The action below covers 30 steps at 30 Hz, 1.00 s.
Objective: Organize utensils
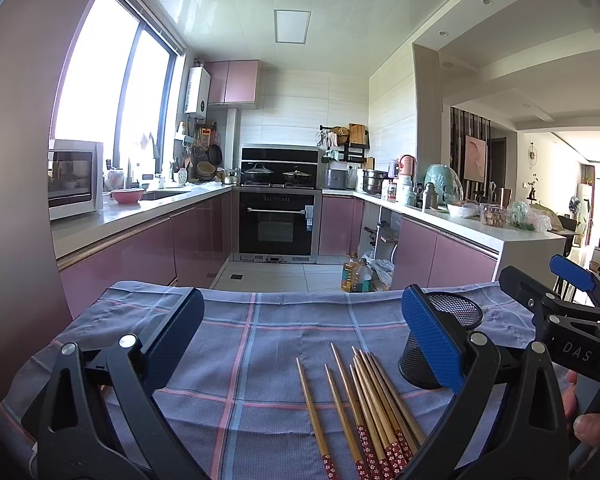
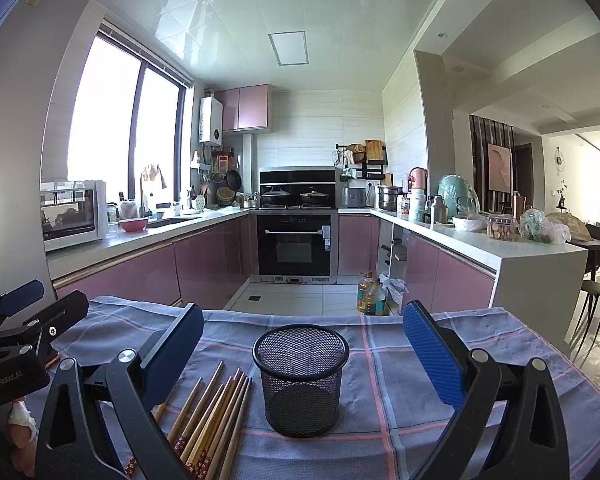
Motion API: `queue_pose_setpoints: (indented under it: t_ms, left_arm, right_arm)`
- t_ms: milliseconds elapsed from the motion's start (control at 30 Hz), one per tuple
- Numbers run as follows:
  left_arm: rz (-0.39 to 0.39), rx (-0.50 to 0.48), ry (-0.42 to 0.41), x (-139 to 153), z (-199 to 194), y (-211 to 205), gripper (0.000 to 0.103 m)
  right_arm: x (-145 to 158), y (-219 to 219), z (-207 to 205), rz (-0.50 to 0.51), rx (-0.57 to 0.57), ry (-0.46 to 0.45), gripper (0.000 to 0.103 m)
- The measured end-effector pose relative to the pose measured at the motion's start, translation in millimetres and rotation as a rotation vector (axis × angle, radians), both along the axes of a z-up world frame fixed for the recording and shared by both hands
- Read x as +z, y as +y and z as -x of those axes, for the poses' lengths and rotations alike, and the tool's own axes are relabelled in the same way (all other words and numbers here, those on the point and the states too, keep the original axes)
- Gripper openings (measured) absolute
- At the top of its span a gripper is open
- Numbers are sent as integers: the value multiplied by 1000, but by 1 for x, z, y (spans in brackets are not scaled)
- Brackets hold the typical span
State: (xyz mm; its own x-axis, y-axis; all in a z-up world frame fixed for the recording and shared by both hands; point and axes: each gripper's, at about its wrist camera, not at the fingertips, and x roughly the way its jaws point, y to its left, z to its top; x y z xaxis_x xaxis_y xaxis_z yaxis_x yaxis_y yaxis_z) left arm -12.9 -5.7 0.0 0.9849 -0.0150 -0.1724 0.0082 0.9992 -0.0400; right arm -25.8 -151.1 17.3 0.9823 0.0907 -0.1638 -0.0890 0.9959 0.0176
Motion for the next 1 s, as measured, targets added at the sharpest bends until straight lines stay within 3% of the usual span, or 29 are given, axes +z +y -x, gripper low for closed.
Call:
queue_pose_setpoints:
  t_ms: [1000]
  left_arm:
    - [1, -1, 3, 0, 0, -1, 97]
  right_arm:
    - [-1, 0, -1, 0, -3, -1, 97]
